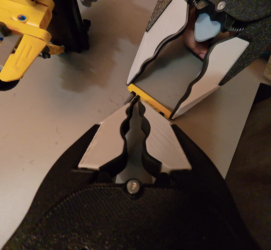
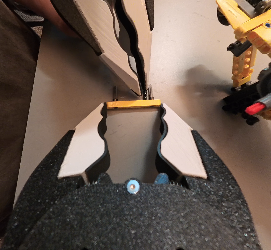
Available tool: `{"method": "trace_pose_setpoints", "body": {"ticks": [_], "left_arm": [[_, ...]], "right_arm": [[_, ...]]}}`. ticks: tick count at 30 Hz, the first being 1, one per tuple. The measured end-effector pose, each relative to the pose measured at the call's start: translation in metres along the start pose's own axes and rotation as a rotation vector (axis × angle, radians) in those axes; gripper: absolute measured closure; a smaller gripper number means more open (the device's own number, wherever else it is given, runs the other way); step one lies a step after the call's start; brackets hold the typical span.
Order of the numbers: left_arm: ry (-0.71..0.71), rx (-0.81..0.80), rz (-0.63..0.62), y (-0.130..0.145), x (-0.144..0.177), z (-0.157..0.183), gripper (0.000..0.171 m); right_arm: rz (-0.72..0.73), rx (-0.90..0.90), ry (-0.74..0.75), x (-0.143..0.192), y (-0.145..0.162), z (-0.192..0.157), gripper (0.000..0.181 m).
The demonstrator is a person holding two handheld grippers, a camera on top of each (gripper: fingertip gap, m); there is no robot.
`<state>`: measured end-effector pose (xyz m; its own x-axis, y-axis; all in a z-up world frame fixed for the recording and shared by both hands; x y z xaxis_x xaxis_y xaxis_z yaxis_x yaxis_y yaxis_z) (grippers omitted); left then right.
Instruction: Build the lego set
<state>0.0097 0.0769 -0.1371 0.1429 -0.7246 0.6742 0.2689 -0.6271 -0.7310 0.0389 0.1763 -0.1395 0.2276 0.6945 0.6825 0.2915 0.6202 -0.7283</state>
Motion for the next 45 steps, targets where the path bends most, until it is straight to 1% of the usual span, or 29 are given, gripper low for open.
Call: {"method": "trace_pose_setpoints", "body": {"ticks": [6,10,17,19,23,29,34,40,45], "left_arm": [[-0.079,0.001,0.007,0.0,-0.0007,0.0046,0.166],[-0.122,0.007,0.007,-0.0001,-0.0013,0.0059,0.169],[-0.019,0.15,0.008,0.0023,0.0002,0.0029,0.166],[-0.029,0.148,0.007,0.0025,0.0002,0.0034,0.167],[-0.097,0.106,0.004,0.0021,-0.0004,0.0052,0.171],[-0.089,0.177,0.01,0.0019,-0.0011,0.0046,0.171],[-0.145,0.132,0.01,0.0015,-0.0013,0.0088,0.171],[-0.1,0.175,0.014,0.0016,-0.0012,0.0065,0.171],[-0.089,0.183,0.018,0.001,-0.0012,0.0058,0.171]], "right_arm": [[0.0,0.0,0.001,0.0,0.0,0.0001,0.109],[0.0,0.0,0.001,-0.0001,-0.0001,0.0,0.109],[0.0,0.001,0.001,0.0,0.0,0.0,0.109],[0.0,0.001,0.001,-0.0001,0.0,0.0,0.109],[0.0,0.001,0.001,-0.0001,0.0,0.0,0.109],[-0.001,0.002,0.003,-0.0001,0.0,0.0001,0.109],[0.0,-0.001,0.0,-0.0001,0.0001,0.0002,0.109],[0.0,0.001,-0.002,-0.0002,0.0001,-0.0002,0.109],[-0.002,0.006,0.002,-0.0003,0.0,-0.0007,0.109]]}}
Point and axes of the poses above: each gripper's, where its closed fingertips meet, x back along the fingers, y out of its underside, z = x × y across the jaws, the point moved 7 cm from there along x, back along the fingers, and after that the axes turned 4 degrees about -y, right-handed, at the moved point
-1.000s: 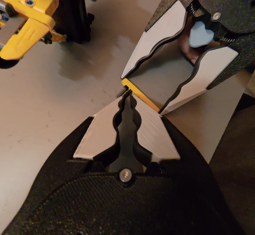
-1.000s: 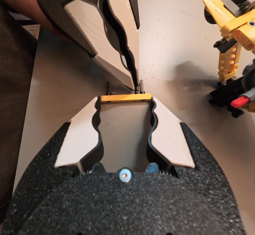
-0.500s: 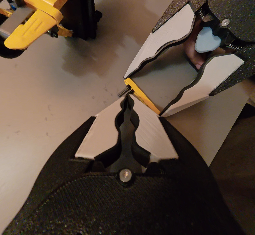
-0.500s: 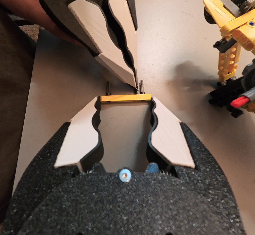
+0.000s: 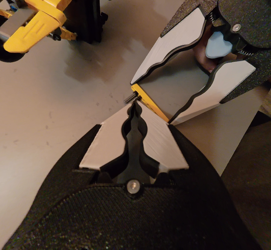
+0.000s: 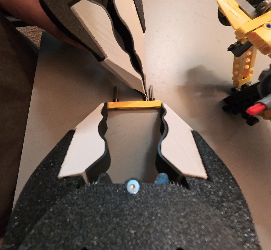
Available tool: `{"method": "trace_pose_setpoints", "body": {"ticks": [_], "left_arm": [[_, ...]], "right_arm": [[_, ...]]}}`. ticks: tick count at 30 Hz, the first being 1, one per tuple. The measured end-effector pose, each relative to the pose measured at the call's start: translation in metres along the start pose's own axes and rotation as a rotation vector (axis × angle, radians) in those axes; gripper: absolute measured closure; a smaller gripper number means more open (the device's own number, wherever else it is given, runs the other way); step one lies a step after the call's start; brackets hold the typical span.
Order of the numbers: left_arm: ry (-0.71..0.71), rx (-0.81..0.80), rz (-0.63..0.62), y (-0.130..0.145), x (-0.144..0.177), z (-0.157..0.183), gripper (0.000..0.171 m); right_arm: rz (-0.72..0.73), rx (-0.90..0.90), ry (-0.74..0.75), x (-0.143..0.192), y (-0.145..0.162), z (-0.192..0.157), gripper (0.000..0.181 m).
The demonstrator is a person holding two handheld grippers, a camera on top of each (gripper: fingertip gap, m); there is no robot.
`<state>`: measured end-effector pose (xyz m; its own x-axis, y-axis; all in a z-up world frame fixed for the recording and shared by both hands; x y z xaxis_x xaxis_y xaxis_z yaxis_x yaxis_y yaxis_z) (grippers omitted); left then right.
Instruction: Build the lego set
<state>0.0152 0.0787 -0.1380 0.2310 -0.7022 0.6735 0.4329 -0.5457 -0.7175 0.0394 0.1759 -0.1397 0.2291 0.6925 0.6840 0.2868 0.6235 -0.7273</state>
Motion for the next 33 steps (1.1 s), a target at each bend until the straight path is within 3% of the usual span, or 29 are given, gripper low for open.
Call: {"method": "trace_pose_setpoints", "body": {"ticks": [33], "left_arm": [[0.047,0.039,0.007,-0.0023,-0.0009,-0.0032,0.171]], "right_arm": [[-0.001,0.0,0.002,0.0001,0.0,-0.0003,0.109]]}}
Point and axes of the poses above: each gripper's, where its closed fingertips meet, x back along the fingers, y out of its underside, z = x × y across the jaws, the point moved 7 cm from there along x, back along the fingers, and after that the axes turned 4 degrees about -y, right-handed, at the moved point
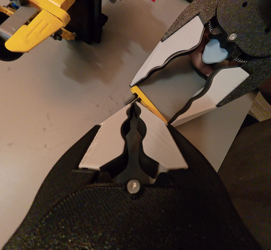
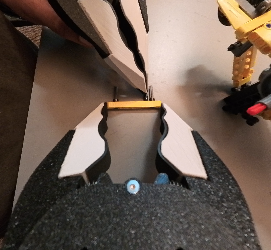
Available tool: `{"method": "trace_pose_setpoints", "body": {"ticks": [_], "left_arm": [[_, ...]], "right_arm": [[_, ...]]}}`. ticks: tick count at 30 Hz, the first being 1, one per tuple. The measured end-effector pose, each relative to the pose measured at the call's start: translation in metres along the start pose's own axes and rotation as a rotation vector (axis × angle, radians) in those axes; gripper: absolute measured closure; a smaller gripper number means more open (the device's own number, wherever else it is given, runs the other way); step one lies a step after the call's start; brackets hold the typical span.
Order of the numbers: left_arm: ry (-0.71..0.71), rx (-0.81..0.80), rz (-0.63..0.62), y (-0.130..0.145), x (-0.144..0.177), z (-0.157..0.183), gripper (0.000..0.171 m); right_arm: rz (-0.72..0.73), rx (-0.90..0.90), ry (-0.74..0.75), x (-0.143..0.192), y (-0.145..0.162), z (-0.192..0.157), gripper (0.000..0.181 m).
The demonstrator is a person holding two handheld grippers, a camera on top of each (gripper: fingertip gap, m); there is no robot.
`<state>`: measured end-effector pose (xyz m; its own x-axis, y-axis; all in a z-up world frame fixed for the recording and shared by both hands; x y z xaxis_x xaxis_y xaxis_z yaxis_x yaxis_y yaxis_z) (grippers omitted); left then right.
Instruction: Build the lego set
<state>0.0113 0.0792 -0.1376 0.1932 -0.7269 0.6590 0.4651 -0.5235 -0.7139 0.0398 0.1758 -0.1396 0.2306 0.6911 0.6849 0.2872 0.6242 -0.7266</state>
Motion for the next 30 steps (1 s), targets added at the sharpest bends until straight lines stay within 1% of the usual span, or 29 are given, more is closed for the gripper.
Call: {"method": "trace_pose_setpoints", "body": {"ticks": [16,23,26,30], "left_arm": [[0.013,0.009,0.001,-0.0006,-0.0003,-0.0004,0.171],[0.062,0.074,0.008,-0.0015,0.0001,-0.0051,0.171],[0.067,0.076,0.028,-0.0025,0.002,-0.0052,0.171],[0.068,0.078,0.016,-0.0019,0.001,-0.0053,0.171]], "right_arm": [[-0.001,0.006,0.006,-0.0004,0.0,-0.0004,0.11],[0.0,0.006,0.006,-0.0004,0.0,-0.0002,0.11],[0.0,0.007,0.006,-0.0006,0.0001,-0.0003,0.11],[0.0,0.007,0.006,-0.0005,0.0001,-0.0004,0.109]]}}
Point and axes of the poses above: each gripper's, where its closed fingertips meet, x back along the fingers, y out of its underside, z = x × y across the jaws, the point moved 7 cm from there along x, back along the fingers, and after that the axes turned 4 degrees about -y, right-handed, at the moved point
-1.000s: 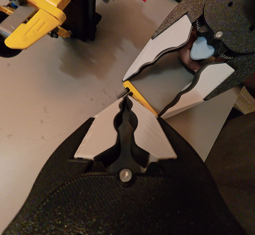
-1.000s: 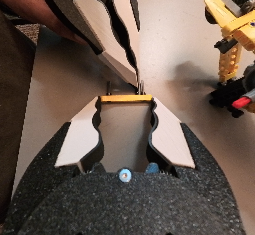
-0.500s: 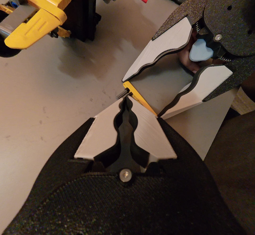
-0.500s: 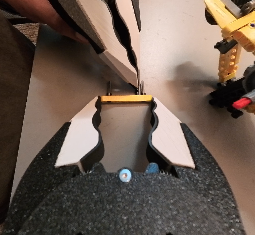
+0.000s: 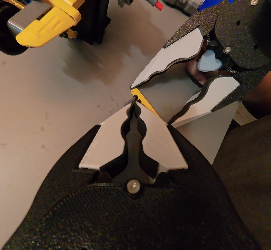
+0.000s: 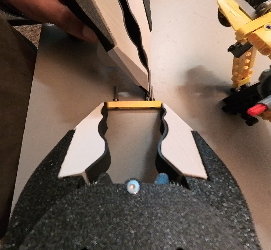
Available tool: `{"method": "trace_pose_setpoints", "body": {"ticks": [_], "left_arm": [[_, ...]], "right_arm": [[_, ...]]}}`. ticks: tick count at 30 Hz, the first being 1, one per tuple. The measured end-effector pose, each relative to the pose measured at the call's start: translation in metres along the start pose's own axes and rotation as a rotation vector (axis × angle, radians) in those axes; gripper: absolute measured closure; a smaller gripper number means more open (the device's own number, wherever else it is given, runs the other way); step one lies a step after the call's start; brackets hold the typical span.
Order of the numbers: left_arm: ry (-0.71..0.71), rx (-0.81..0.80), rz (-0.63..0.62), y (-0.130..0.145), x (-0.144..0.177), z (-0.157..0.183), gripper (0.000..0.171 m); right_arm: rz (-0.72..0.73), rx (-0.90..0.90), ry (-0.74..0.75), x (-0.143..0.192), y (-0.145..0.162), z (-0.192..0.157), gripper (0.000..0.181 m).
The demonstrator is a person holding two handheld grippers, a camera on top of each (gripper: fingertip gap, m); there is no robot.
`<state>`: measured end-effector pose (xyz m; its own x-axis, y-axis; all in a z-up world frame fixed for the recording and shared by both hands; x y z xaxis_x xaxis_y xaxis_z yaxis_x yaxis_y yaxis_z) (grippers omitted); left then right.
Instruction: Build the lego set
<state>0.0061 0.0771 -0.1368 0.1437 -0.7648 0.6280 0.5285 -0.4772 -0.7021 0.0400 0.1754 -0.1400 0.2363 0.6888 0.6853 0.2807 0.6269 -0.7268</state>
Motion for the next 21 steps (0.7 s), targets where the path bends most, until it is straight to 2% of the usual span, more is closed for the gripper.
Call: {"method": "trace_pose_setpoints", "body": {"ticks": [11,15,21], "left_arm": [[0.006,-0.012,0.01,-0.0003,0.0013,0.0015,0.171],[0.07,0.003,0.024,-0.0011,0.0034,0.0032,0.171],[0.032,-0.014,0.024,-0.0004,0.0035,0.0035,0.171]], "right_arm": [[0.001,-0.003,0.002,-0.0001,0.0002,0.0004,0.109],[0.001,-0.004,-0.001,-0.0004,0.0,0.0006,0.109],[0.001,-0.002,0.002,-0.0005,-0.0001,0.0005,0.109]]}}
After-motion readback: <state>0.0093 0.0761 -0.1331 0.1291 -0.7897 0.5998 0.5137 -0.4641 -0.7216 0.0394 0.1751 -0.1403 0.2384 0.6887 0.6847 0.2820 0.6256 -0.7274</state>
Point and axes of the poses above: each gripper's, where its closed fingertips meet, x back along the fingers, y out of its underside, z = x × y across the jaws, the point moved 7 cm from there along x, back along the fingers, and after that the axes turned 4 degrees about -y, right-handed, at the moved point
